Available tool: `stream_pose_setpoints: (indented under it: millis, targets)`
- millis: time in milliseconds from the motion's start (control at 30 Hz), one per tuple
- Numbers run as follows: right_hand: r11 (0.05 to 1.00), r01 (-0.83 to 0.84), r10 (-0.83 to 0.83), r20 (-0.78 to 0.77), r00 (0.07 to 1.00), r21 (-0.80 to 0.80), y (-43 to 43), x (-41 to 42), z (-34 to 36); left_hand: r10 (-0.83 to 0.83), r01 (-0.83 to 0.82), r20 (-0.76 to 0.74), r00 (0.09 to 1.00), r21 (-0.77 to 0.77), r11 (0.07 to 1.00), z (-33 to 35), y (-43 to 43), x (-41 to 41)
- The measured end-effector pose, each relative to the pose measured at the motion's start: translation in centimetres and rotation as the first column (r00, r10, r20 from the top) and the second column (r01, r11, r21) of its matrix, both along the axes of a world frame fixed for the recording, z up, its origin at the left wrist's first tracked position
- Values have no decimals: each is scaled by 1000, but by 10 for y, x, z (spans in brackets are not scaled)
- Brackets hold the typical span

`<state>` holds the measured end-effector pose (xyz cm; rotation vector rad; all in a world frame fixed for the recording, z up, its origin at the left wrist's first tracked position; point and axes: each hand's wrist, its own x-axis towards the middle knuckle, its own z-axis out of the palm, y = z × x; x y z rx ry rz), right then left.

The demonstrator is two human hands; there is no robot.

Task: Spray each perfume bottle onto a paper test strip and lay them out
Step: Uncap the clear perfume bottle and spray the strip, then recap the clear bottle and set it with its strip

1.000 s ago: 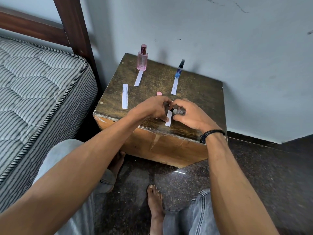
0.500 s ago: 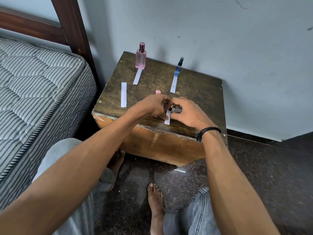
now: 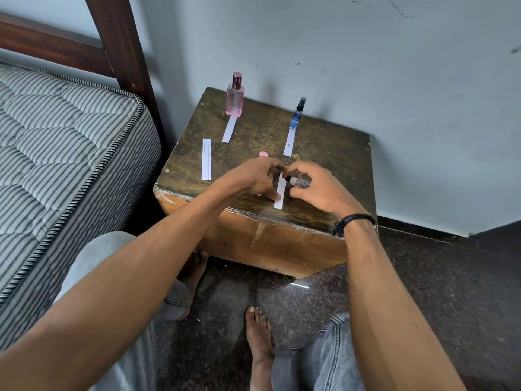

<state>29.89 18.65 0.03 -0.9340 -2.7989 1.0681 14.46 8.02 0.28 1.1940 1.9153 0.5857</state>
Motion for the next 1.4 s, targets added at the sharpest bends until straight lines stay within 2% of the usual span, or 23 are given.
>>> stream_pose_setpoints:
  millis: [133, 267, 333, 400, 567, 667, 900, 1267, 1333, 1400]
  targets:
    - [985, 111, -128, -128, 983, -133, 11, 12, 7, 42, -53, 107, 993, 97, 994, 9, -4, -8]
    - [955, 173, -229, -230, 946, -240, 16, 17, 11, 192, -237, 157, 969, 350, 906, 25, -10, -18]
    - [944, 185, -260, -273, 926, -272, 15, 15, 12, 308, -302, 60, 950, 441, 845, 28, -11, -23]
    - [937, 185, -279, -313, 908, -297, 15, 13, 11, 367, -296, -67, 928, 465, 834, 27, -10, -28]
    - [923, 204, -321, -365, 874, -325, 16, 9, 8, 325, -194, -306, 895, 388, 901, 13, -8, -30]
    - [918, 228, -344, -365, 865, -325, 18, 9, 5, 302, -178, -350, 887, 344, 922, 9, -7, -27]
    - [937, 214, -316, -414, 854, -275, 20, 8, 5, 321, -227, -311, 894, 301, 926, 8, -8, -17]
    - [913, 130, -315, -462, 829, -388, 19, 8, 4, 387, -262, -308, 869, 377, 888, 3, -1, -8]
    - [907, 114, -311, -464, 829, -405, 20, 9, 3, 412, -289, -227, 882, 430, 855, 5, 1, -6]
    - [899, 92, -305, -460, 834, -429, 21, 10, 3, 414, -338, -32, 910, 522, 784, 11, 3, -2]
